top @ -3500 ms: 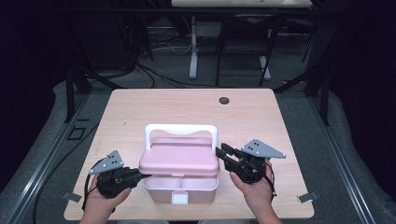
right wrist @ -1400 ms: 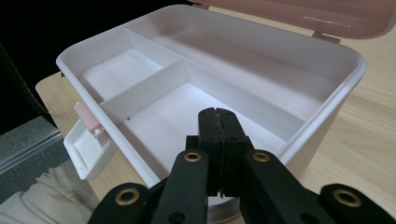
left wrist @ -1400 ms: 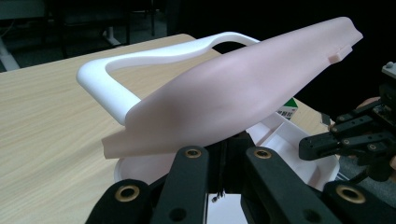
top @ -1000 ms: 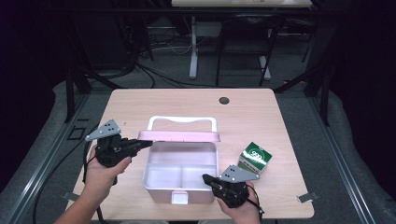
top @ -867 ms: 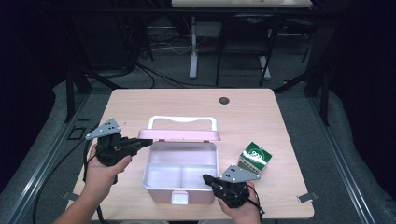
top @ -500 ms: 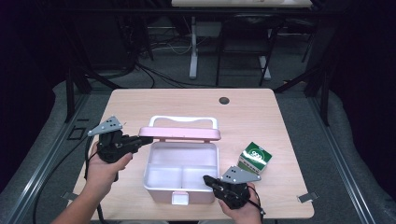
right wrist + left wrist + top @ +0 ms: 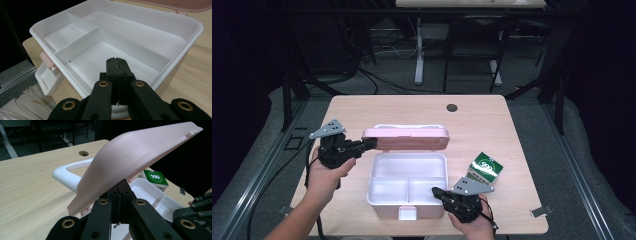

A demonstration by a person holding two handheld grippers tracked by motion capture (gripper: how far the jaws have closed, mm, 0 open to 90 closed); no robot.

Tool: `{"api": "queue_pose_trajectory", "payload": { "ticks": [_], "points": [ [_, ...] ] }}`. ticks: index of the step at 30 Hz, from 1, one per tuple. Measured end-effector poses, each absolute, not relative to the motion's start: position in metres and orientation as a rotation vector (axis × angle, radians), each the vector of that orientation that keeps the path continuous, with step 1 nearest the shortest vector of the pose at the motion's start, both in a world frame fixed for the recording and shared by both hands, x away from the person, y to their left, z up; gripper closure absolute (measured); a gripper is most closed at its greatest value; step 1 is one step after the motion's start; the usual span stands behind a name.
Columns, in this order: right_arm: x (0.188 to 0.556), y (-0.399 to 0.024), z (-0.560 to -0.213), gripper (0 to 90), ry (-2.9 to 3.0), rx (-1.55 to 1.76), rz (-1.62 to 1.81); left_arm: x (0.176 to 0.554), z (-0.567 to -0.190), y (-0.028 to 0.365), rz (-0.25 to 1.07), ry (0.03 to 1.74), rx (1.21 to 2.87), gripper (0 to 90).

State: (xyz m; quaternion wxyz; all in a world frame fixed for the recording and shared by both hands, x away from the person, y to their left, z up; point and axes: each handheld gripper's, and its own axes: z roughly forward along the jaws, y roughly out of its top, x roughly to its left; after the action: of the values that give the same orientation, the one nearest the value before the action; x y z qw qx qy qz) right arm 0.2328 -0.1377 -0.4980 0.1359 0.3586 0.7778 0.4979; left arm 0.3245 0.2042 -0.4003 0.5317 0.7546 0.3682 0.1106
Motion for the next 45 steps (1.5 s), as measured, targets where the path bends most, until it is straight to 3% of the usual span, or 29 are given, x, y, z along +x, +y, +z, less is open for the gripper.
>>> {"api": "queue_pose_trajectory", "payload": {
  "ticks": [13,32,45],
  "points": [
    [0.232,-0.138,-0.499,90.0,2.249,1.036,1.449,0.346,-0.396,0.205,0.29,0.945,1.812,89.4],
    [0.232,-0.138,-0.499,90.0,2.242,1.032,1.458,0.365,-0.402,0.206,0.335,1.052,1.954,86.7],
    [0.233,-0.139,-0.499,90.0,2.243,1.038,1.457,0.363,-0.395,0.215,0.328,1.071,2.024,77.5]
  ]
}}
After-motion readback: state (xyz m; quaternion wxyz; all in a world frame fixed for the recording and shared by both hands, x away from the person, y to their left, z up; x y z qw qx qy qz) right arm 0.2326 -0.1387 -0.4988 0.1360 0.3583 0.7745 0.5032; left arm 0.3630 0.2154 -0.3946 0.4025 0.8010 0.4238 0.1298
